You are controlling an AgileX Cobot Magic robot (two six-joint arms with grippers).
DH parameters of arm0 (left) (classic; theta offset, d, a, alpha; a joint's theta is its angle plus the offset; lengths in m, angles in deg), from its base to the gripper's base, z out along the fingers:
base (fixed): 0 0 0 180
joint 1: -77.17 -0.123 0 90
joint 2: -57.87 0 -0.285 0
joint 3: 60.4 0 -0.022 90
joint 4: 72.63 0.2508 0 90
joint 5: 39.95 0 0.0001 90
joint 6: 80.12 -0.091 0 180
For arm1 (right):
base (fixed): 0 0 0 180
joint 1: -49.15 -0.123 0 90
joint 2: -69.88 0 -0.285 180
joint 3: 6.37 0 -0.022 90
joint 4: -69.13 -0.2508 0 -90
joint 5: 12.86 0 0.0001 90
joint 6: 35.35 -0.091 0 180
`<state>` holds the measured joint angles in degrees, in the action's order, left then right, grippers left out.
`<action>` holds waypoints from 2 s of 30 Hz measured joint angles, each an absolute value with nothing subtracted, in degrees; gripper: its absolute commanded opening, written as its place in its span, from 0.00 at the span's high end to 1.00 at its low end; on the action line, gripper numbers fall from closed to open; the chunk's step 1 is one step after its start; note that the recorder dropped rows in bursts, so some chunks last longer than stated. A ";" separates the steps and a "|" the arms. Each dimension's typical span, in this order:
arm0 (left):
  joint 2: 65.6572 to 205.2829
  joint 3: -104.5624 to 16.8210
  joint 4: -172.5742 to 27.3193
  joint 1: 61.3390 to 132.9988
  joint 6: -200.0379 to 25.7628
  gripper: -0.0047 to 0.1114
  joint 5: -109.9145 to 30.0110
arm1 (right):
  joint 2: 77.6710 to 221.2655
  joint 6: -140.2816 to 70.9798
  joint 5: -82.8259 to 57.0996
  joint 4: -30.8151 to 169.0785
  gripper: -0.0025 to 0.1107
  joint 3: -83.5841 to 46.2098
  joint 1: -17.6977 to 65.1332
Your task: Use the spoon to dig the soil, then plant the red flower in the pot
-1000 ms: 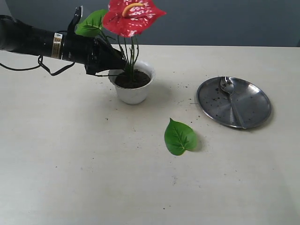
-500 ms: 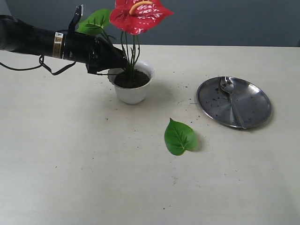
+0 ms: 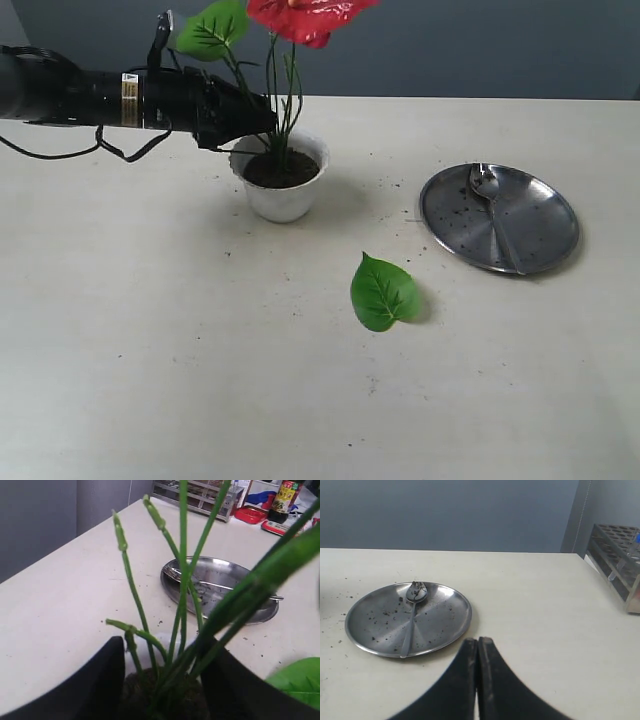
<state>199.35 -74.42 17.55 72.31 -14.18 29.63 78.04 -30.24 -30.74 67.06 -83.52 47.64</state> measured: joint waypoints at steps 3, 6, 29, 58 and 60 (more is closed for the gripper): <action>199.35 -74.42 19.46 72.66 -14.14 0.57 27.62 | 78.04 -30.24 -30.74 67.06 0.98 -83.52 47.64; 199.35 -74.42 22.26 72.66 -14.14 0.57 25.18 | 78.04 -30.24 -30.74 67.06 0.98 -83.52 47.64; 199.63 -74.42 20.26 67.83 -14.27 0.57 29.32 | 78.04 -30.24 -30.74 67.06 0.98 -83.52 47.64; 199.00 -74.42 22.99 66.83 -13.87 0.44 28.98 | 78.04 -30.24 -30.74 67.06 0.98 -83.52 47.64; 198.62 -74.42 23.10 66.20 -13.60 0.44 29.10 | 78.04 -30.24 -30.74 67.06 0.98 -83.52 47.64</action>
